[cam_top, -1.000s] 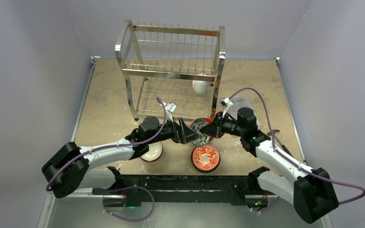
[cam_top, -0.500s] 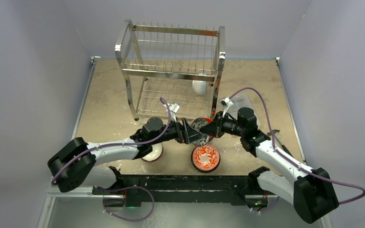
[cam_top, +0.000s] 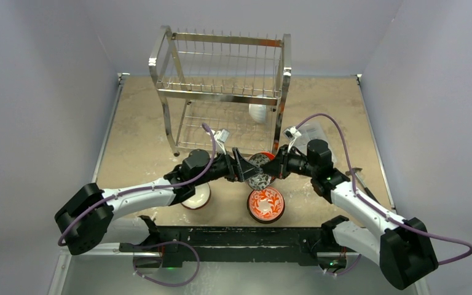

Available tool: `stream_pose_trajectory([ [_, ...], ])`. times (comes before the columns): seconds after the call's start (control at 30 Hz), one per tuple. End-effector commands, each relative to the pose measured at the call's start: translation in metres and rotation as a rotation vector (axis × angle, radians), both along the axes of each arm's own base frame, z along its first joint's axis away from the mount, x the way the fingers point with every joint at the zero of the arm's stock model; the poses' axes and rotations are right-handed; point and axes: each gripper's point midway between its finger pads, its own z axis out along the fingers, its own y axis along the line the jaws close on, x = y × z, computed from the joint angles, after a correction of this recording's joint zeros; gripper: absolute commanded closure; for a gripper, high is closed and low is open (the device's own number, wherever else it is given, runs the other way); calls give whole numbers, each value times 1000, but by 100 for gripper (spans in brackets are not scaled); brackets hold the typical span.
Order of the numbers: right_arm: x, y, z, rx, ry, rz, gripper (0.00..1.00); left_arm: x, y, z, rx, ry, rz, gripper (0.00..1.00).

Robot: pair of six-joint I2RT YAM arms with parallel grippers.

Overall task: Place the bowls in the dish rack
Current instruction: Adjust the bowl.

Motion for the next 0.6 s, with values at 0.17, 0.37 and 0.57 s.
stream_pose_trajectory([
  [0.17, 13, 2, 32, 36, -96, -18, 100, 0, -3, 16, 18, -12, 23, 10],
  [0.37, 13, 2, 30, 35, -89, -22, 100, -3, 1, 14, 17, -5, 36, 9],
  [0.57, 14, 3, 28, 32, -85, -21, 100, -10, -12, 16, -29, 2, -13, 17],
])
